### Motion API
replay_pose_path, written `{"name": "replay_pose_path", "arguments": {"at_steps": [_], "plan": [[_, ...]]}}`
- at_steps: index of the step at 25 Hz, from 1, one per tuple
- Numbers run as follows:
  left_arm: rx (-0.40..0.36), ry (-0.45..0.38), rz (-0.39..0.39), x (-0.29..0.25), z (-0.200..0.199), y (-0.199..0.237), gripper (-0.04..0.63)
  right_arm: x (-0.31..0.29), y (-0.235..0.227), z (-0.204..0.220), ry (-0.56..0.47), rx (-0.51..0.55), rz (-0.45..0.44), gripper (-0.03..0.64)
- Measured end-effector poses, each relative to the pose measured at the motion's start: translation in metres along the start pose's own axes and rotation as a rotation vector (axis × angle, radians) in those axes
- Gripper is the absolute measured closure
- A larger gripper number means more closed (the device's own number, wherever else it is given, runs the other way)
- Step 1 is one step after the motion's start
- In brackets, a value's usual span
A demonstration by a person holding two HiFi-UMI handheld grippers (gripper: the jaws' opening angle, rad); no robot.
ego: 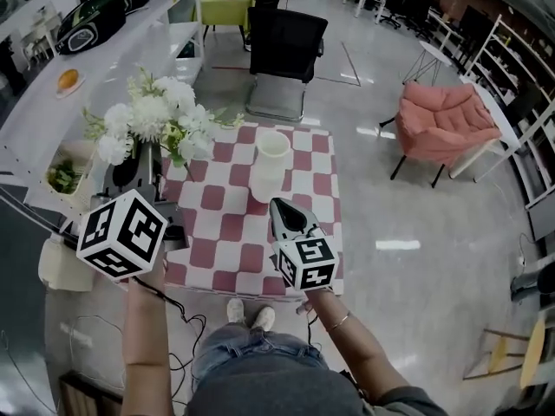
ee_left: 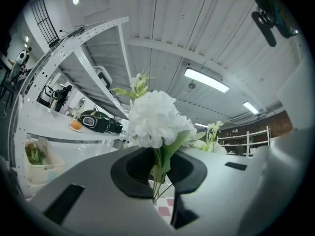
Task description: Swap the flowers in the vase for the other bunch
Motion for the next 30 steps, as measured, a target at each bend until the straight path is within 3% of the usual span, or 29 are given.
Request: {"name": "replay_pose_path", "arguments": {"at_steps": [8,19,30], "plan": [[0.01,0.189,-0.093,0.014,0.054,0.043,0.541,-0.019,0.023,0.013,0.047,-0.012,-0.061,0.607],[0.012,0.482,-0.144,-0.006,0.135,0.086,0.541,-0.048,0.031,0.026,0.091,-0.032,-0.064,0.607],[-0.06,0.561,-0.114,-0.06,0.174,0.086,0.541,-0.075,0.015,0.036,0.13,-0.057,-0.022,0.607]]}}
Point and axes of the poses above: the fingertips, and each gripper's own axes: x backward along the fingers, y to its left, z out of its underside, the point moved 5 cm from there along x, backward along the fingers, and after that the axes turned 11 degrees about -z, right-handed, at the moved point
